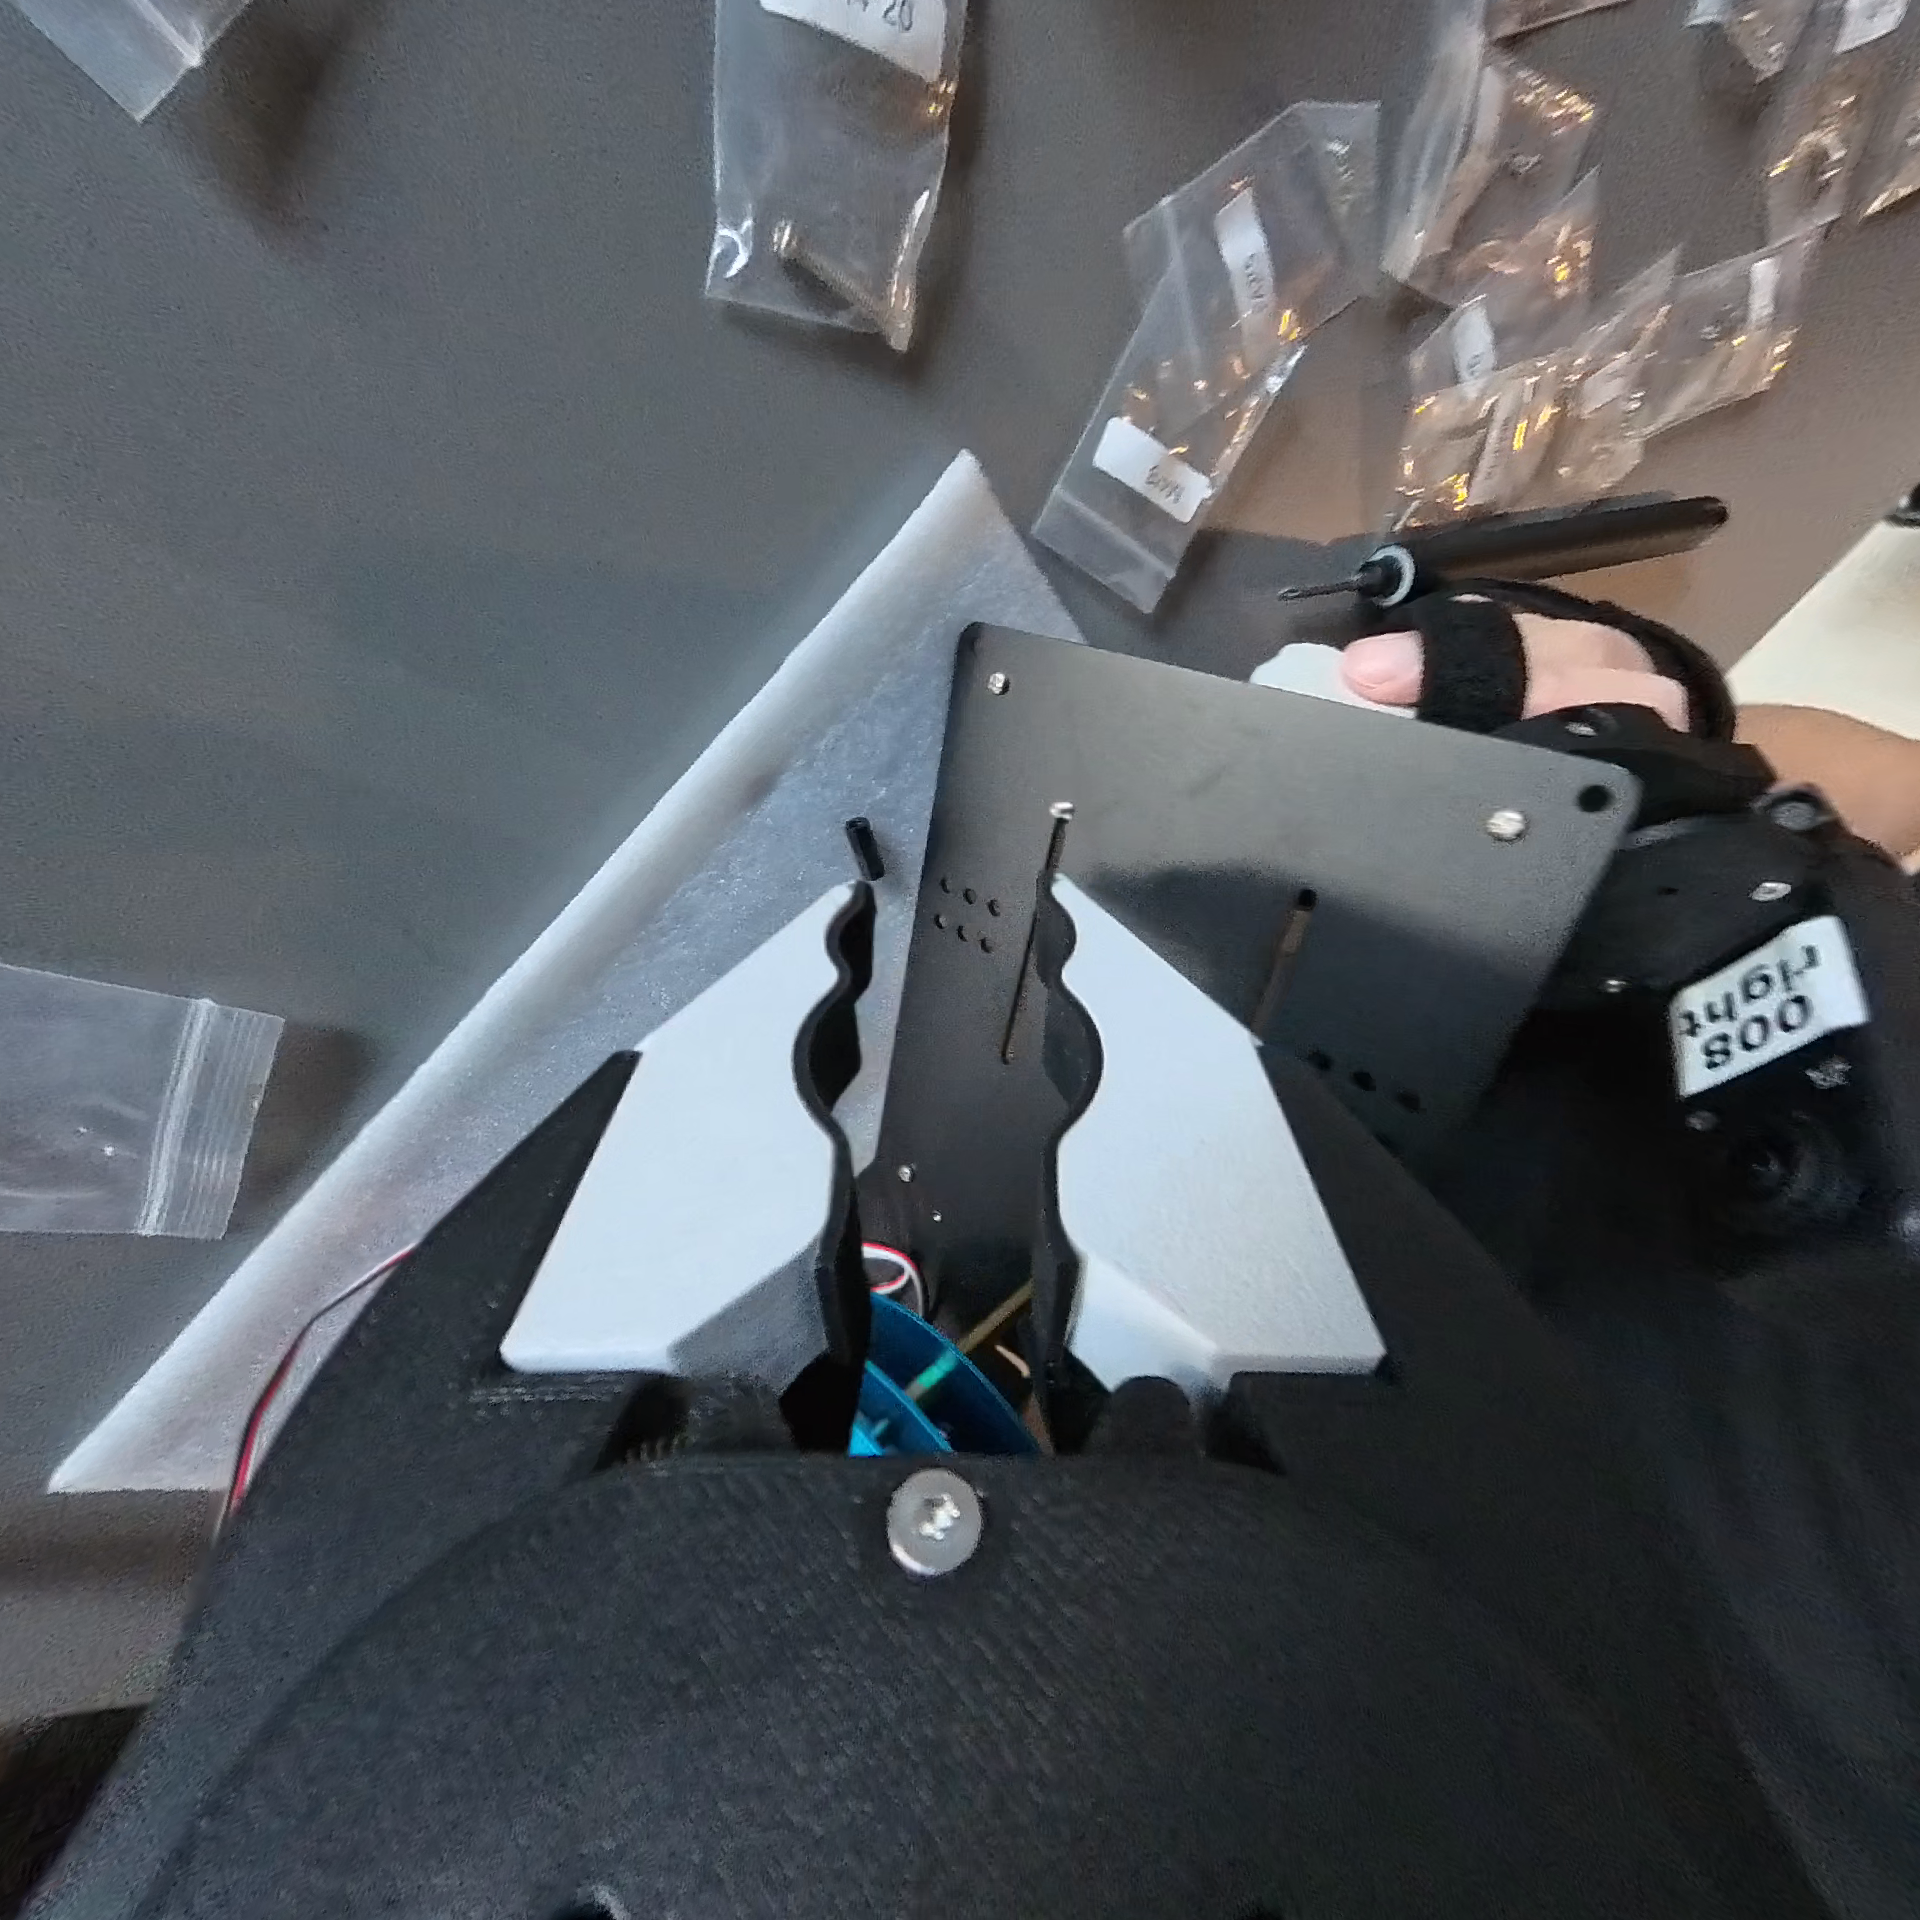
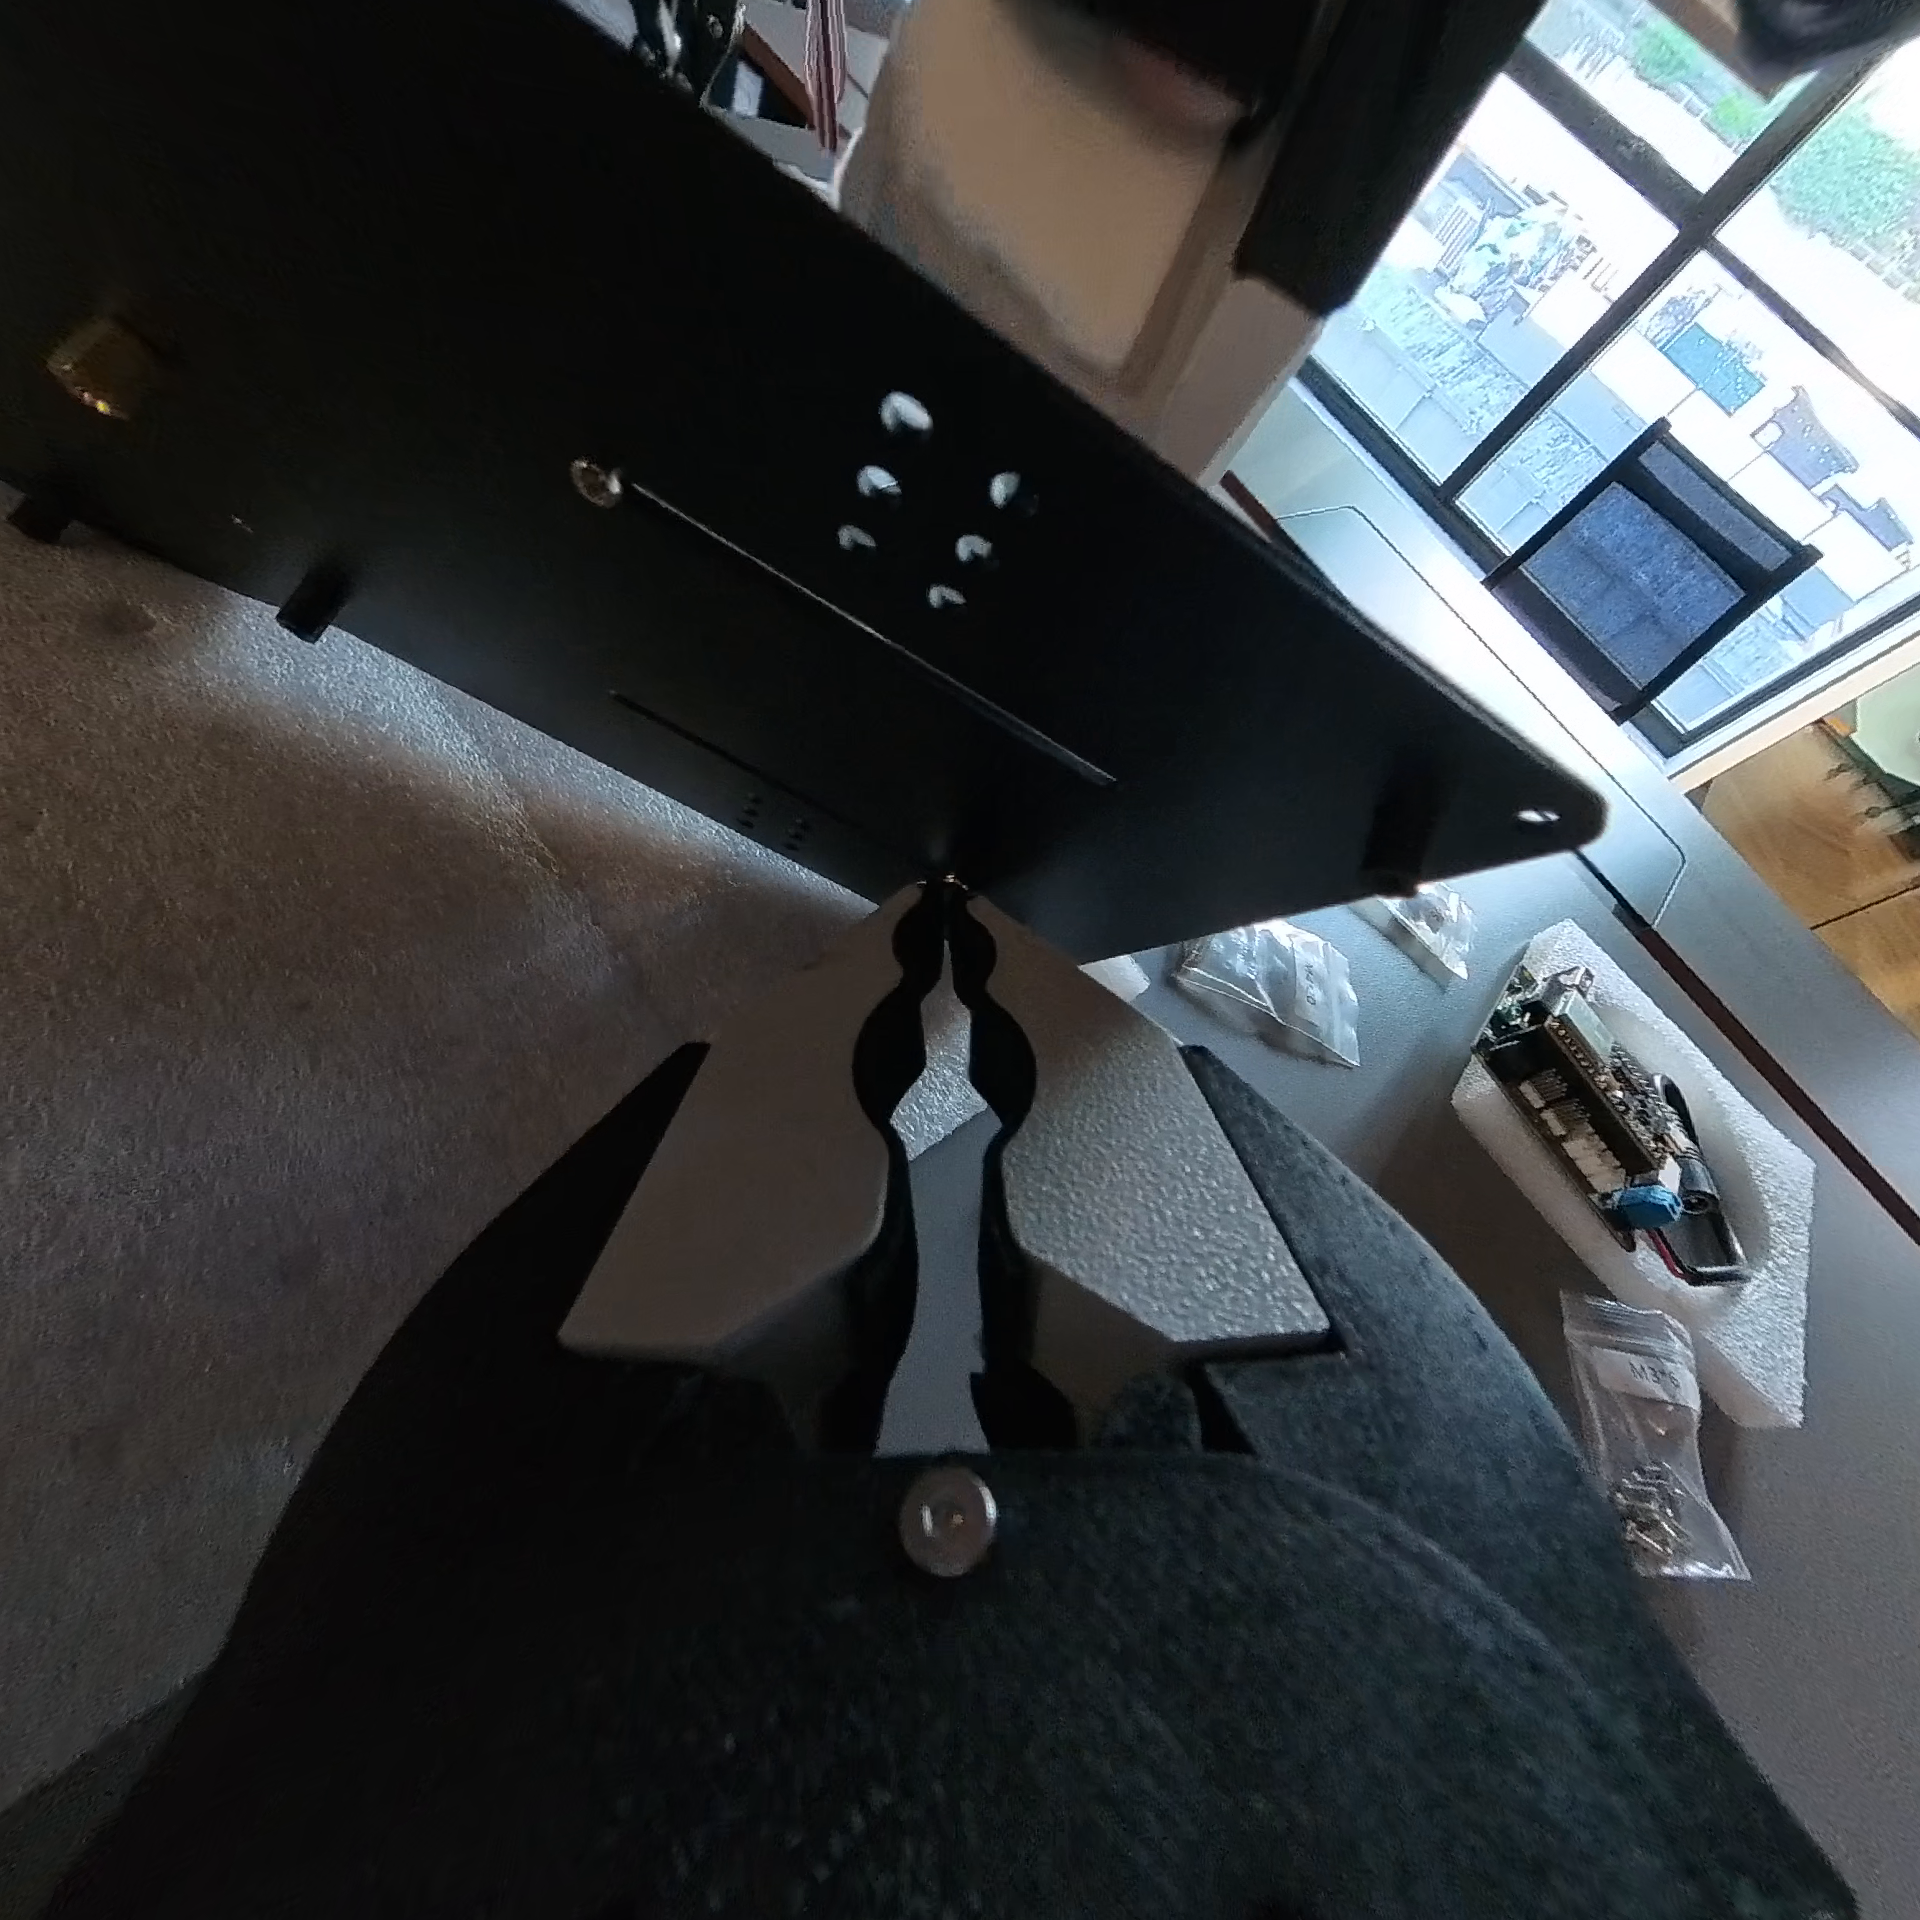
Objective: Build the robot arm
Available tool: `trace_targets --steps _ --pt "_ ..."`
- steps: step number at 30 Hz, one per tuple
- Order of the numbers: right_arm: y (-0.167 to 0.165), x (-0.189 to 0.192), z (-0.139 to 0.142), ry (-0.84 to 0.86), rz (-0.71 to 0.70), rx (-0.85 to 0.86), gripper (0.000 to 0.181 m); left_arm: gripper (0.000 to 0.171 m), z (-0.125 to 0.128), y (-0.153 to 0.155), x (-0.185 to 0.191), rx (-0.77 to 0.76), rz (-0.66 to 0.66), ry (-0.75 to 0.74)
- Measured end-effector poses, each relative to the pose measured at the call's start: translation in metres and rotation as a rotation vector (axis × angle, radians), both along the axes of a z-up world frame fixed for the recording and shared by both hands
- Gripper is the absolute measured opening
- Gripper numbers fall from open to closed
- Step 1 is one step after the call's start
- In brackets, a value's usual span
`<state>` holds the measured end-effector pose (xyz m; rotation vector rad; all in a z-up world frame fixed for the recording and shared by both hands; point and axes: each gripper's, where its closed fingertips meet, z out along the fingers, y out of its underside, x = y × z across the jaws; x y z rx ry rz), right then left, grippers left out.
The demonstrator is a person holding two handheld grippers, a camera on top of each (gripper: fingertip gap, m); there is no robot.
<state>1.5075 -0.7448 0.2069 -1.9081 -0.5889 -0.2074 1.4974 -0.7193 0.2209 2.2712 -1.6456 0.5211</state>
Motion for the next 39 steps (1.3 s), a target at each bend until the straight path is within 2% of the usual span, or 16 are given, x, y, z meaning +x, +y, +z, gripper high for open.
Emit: trace_targets --steps 2,5,9,15,22,30,39 --pt "0.001 0.0 -0.001 0.002 0.001 -0.01 0.0 0.029 -0.01 -0.001 -0.003 -0.008 -0.003 0.033" --pt "0.001 0.0 -0.001 0.006 0.002 -0.011 0.0 0.019 -0.025 -0.005 -0.006 -0.02 -0.004 0.061" --pt "0.001 0.0 -0.001 0.013 0.005 -0.014 0.0 0.01 -0.037 -0.005 -0.012 0.028 -0.044 0.075" --pt "0.001 0.0 -0.001 0.024 0.008 -0.018 0.0 0.01 -0.047 -0.003 -0.014 0.064 -0.049 0.084" --pt "0.001 0.0 -0.001 0.038 0.013 -0.022 0.0 0.007 -0.05 -0.003 -0.016 0.064 -0.048 0.09" --pt "0.002 0.0 -0.001 0.044 0.014 -0.025 0.0 0.004 -0.047 0.0 -0.018 0.144 -0.247 0.089" --pt "0.002 0.0 -0.001 0.046 0.015 -0.026 0.0 0.004 -0.05 -0.005 -0.024 0.085 -0.318 0.121"
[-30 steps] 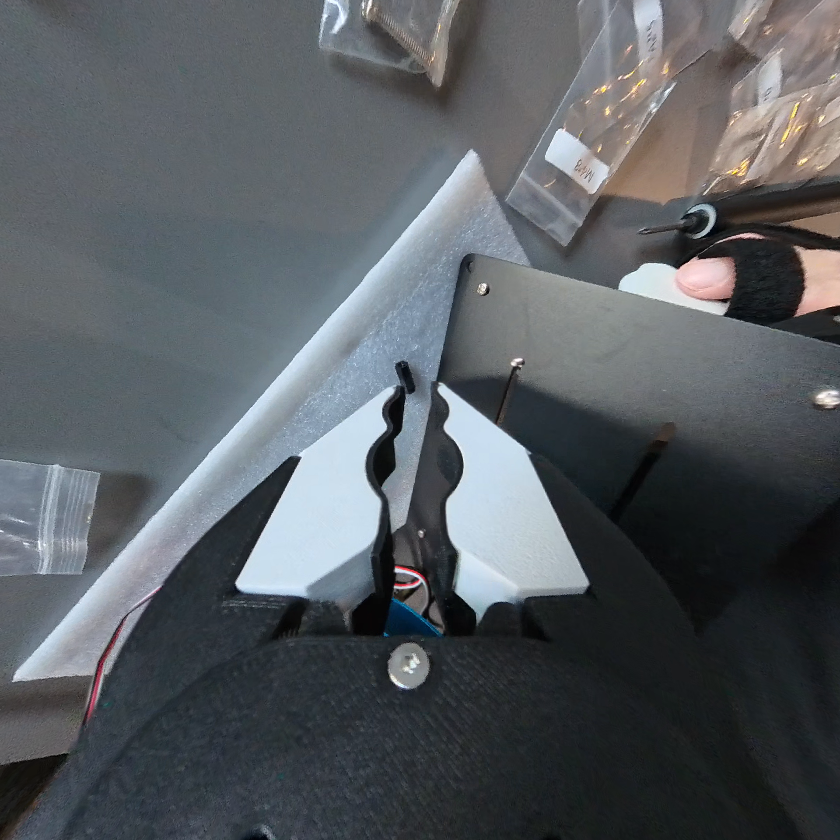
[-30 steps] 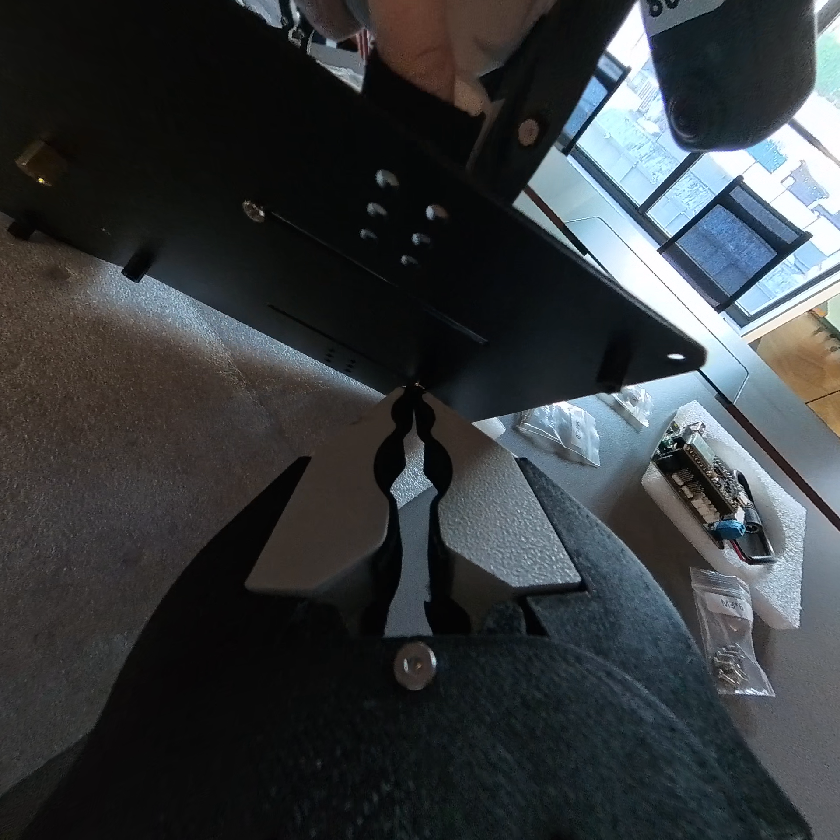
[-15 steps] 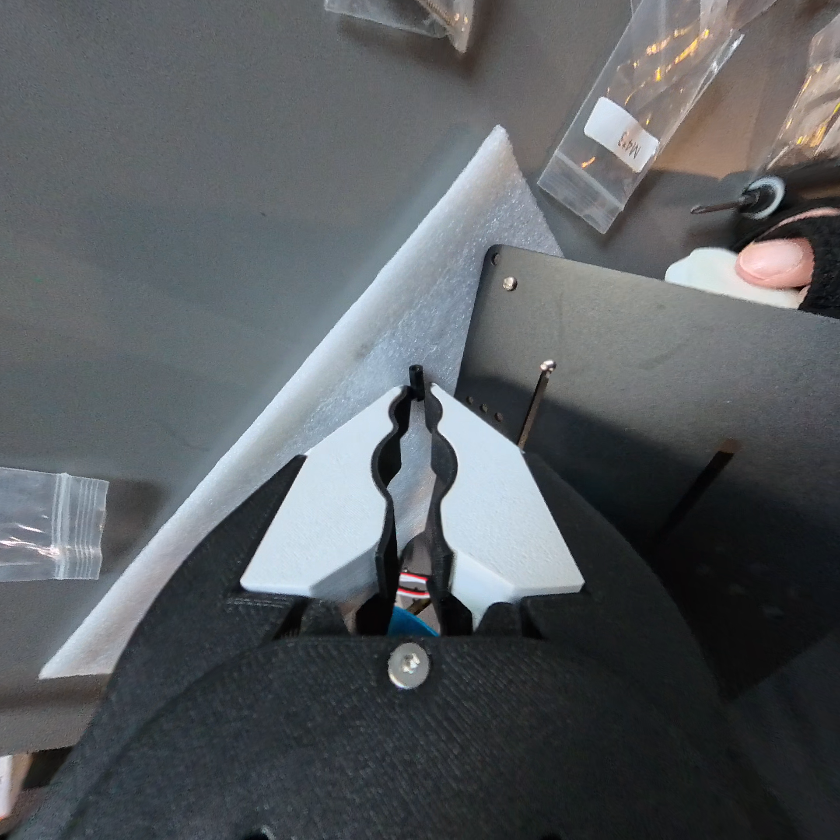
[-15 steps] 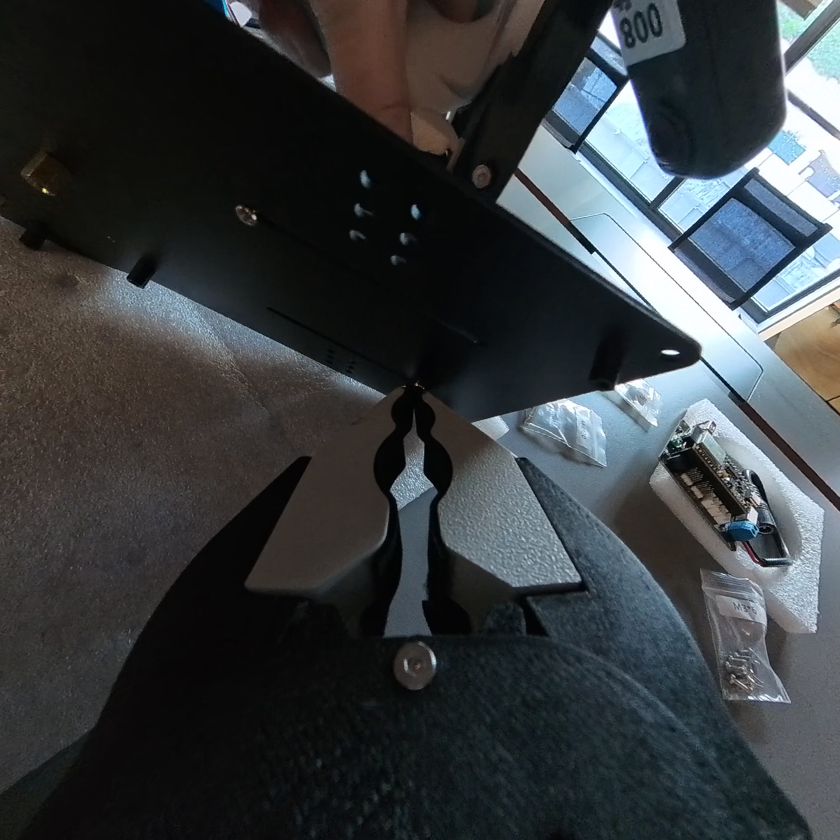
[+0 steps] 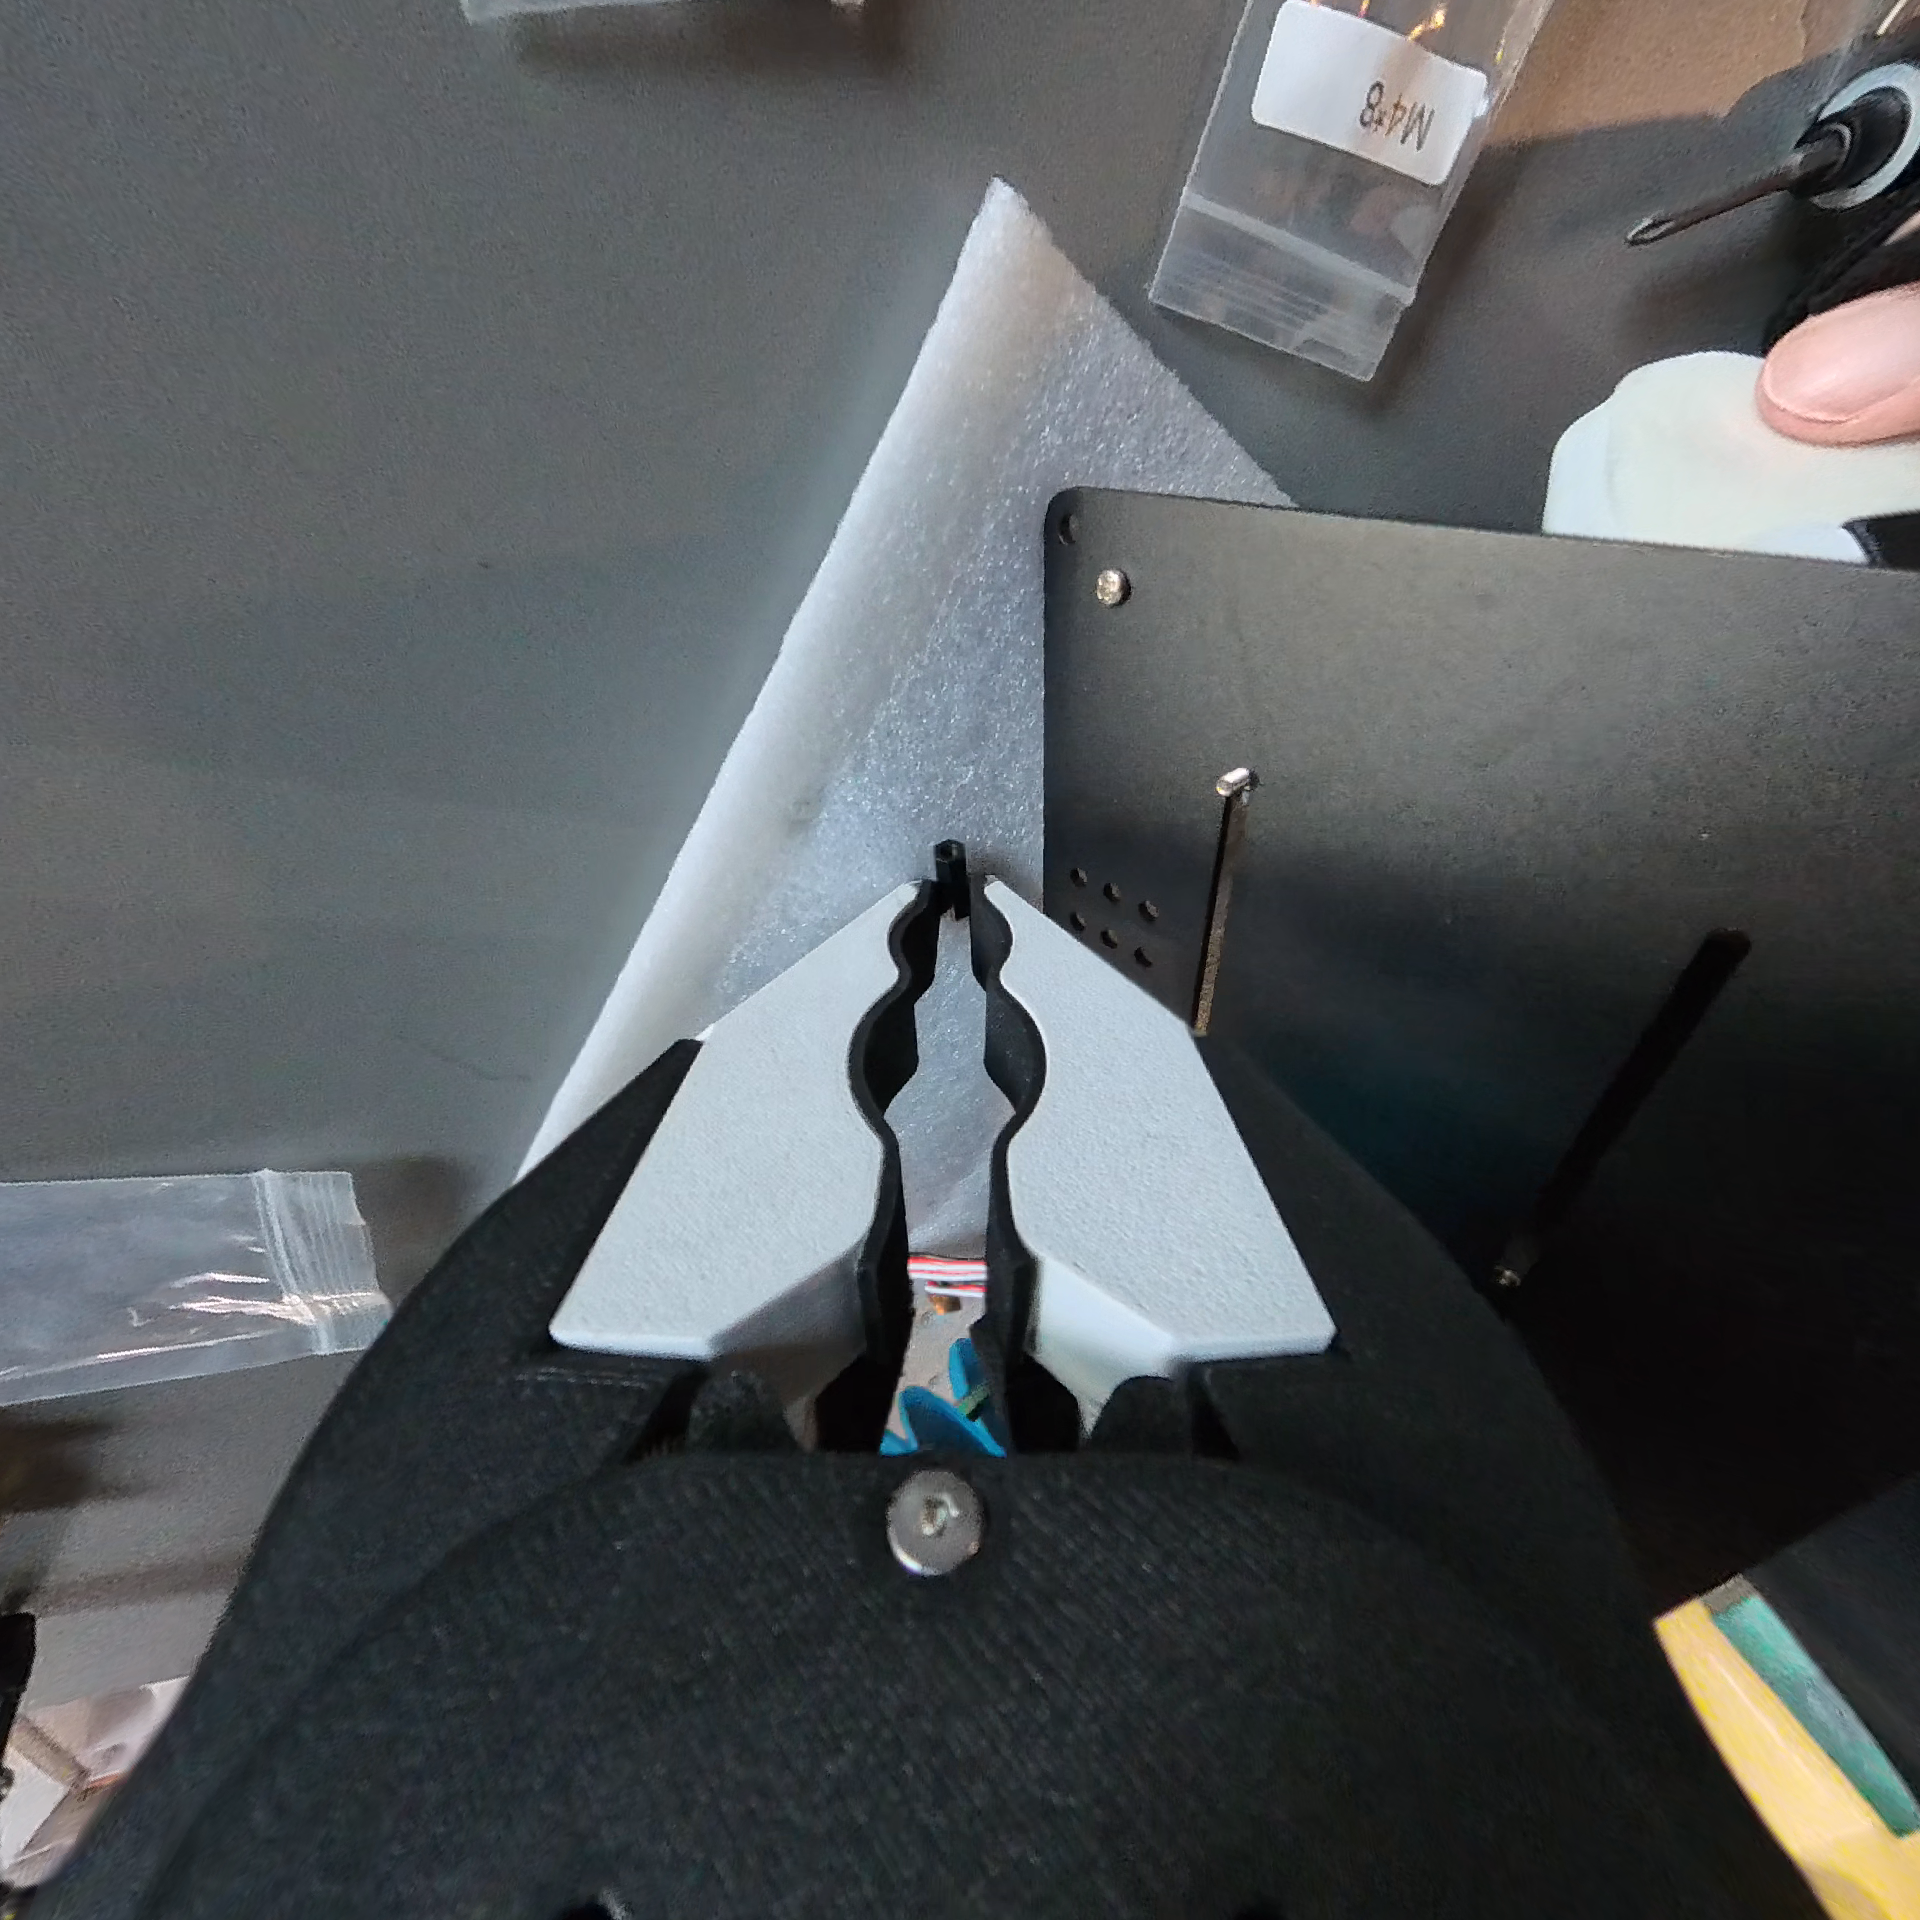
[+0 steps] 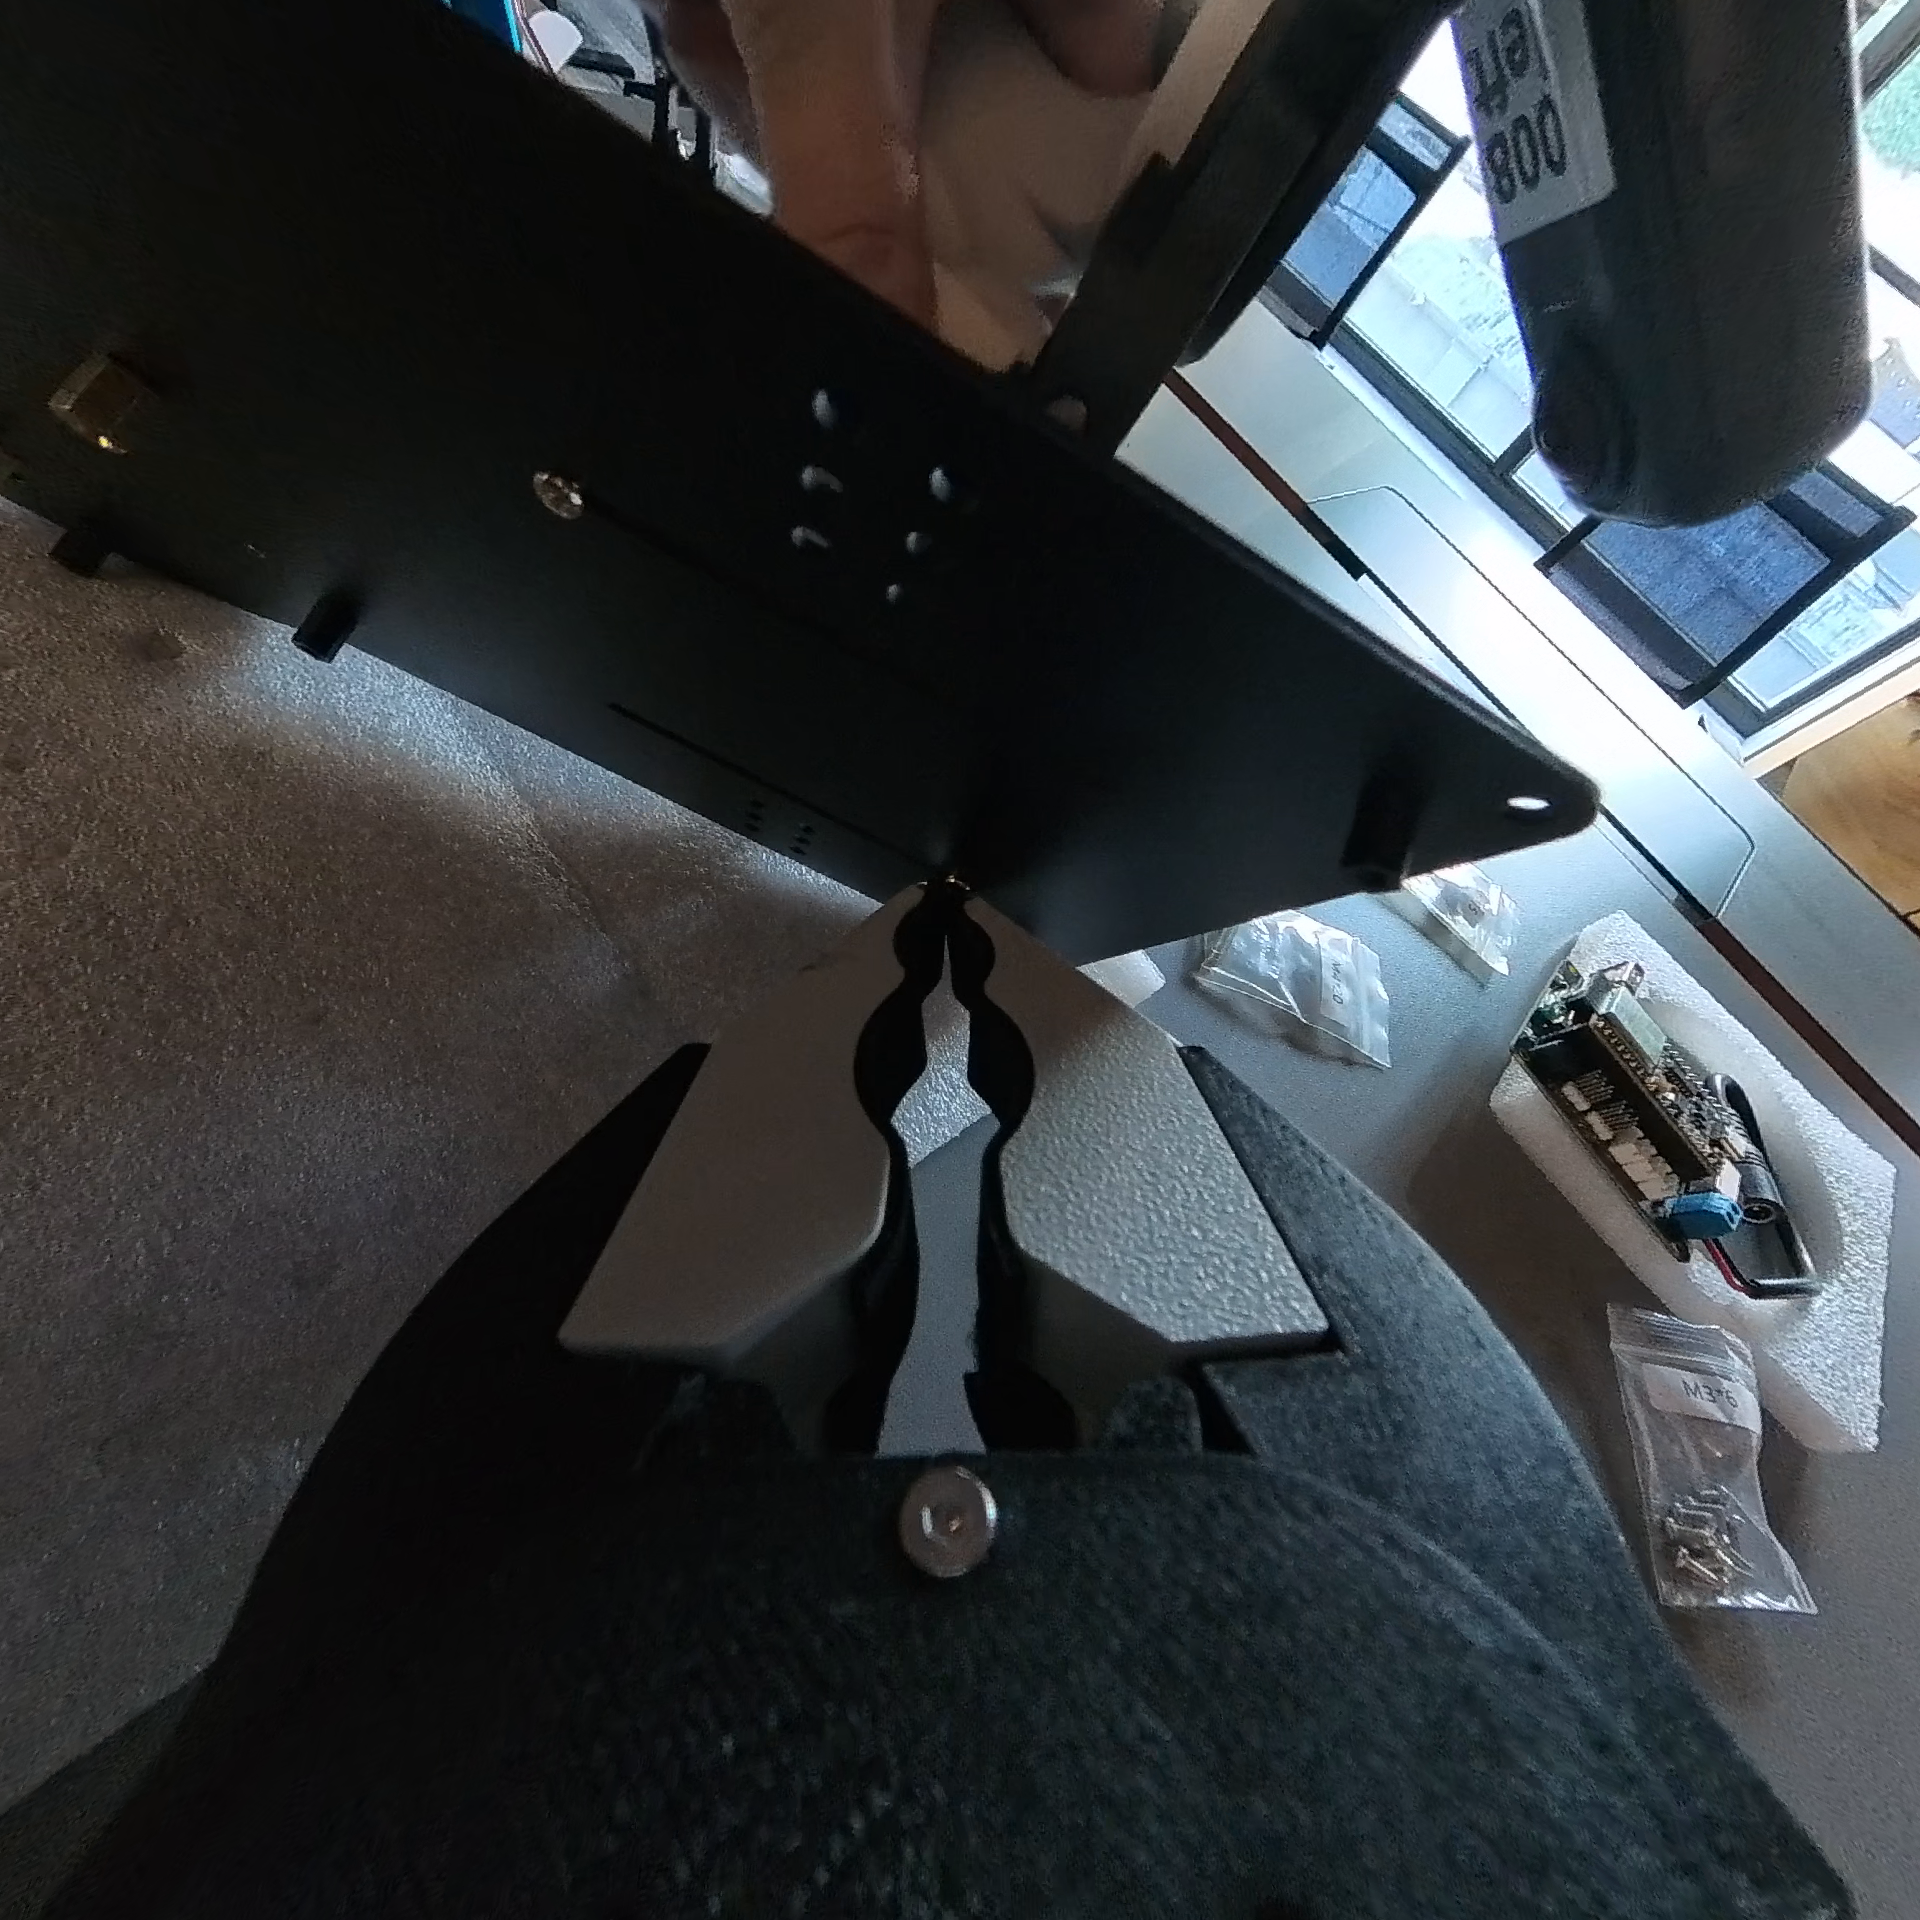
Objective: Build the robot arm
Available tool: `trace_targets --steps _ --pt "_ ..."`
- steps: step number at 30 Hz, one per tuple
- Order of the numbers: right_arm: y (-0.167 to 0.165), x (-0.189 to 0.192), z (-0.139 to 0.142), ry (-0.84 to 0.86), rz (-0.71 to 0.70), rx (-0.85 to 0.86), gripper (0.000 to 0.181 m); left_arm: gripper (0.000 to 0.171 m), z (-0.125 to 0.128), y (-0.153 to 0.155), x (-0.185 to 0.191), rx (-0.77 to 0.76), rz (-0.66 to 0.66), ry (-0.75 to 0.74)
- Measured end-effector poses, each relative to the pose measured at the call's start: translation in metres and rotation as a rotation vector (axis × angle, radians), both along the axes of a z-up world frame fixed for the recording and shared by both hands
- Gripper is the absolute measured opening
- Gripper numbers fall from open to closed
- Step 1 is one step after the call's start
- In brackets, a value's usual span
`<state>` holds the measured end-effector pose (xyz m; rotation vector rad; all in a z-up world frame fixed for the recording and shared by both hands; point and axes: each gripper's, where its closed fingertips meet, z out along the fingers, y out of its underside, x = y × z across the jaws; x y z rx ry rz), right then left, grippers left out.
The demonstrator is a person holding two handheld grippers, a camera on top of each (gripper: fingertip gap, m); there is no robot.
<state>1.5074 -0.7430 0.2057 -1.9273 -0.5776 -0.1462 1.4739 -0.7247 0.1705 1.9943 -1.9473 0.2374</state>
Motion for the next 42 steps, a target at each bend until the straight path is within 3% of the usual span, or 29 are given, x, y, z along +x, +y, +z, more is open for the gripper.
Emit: trace_targets --steps 2,6,9,14,21,25,30,42 --pt "0.0 0.0 0.0 -0.002 0.0 0.0 0.0 0.004 0.003 0.001 0.0 -0.008 -0.026 0.006" --pt "0.0 0.0 0.0 0.001 0.001 -0.001 0.0 0.004 0.025 -0.006 0.028 -0.061 -0.096 -0.182" --pt "0.0 0.0 0.0 0.004 0.002 -0.002 0.0 0.003 0.038 -0.003 0.038 -0.028 -0.251 -0.279" --pt "0.0 0.0 0.0 0.007 0.002 -0.003 0.0 0.003 0.039 0.005 0.035 0.032 -0.533 -0.354" --pt "0.001 0.0 0.0 0.011 0.003 -0.005 0.0 0.004 0.039 -0.007 0.037 0.01 -0.77 -0.383" --pt "0.001 0.0 0.0 0.013 0.003 -0.006 0.0 0.003 0.035 0.002 0.031 0.05 -0.904 -0.333" --pt "0.001 0.0 0.0 0.014 0.003 -0.006 0.0 0.003 0.035 -0.002 0.024 0.035 -1.029 -0.336" --pt "0.001 0.0 0.0 0.015 0.002 -0.007 0.0 0.003 0.034 -0.012 0.029 0.027 -1.144 -0.348"
